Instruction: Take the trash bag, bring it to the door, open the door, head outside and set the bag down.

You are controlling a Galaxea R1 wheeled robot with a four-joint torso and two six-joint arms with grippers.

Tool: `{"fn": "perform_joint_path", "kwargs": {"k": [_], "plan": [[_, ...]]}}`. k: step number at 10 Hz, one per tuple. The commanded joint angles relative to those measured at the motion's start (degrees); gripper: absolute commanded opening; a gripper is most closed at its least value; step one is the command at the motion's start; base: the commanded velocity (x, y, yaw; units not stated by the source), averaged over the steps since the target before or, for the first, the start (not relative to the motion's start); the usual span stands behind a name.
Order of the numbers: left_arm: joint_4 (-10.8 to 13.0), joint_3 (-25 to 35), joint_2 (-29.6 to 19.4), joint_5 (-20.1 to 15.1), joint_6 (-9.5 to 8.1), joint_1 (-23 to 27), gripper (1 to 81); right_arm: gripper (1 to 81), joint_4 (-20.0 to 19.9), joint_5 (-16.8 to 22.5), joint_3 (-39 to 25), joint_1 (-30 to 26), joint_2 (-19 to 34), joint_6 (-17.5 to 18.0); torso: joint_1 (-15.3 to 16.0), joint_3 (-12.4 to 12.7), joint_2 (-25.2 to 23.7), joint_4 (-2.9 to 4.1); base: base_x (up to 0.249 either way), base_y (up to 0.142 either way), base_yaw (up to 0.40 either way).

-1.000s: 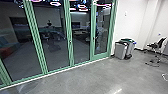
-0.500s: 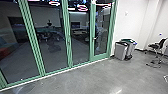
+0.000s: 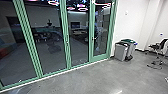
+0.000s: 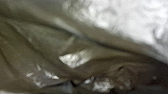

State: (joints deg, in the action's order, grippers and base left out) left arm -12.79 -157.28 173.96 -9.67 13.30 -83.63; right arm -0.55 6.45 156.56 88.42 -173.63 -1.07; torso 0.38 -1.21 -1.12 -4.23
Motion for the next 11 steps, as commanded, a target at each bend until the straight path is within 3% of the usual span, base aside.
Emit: {"fn": "perform_joint_path", "kwargs": {"k": [1,11], "plan": [[0.31,0.04,-0.01,-4.13,0.24,3.07,1.0,81.1,0.11,3.66,-0.13,-2.67,-0.25,-0.16,0.00,0.00,0.00,0.00,0.147,-0.082,0.000],[0.31,0.04,0.08,-4.04,0.24,3.07,1.0,81.1,0.02,3.66,-0.13,-2.58,-0.25,-0.16,0.00,0.00,0.00,0.00,0.129,-0.020,0.000]]}}
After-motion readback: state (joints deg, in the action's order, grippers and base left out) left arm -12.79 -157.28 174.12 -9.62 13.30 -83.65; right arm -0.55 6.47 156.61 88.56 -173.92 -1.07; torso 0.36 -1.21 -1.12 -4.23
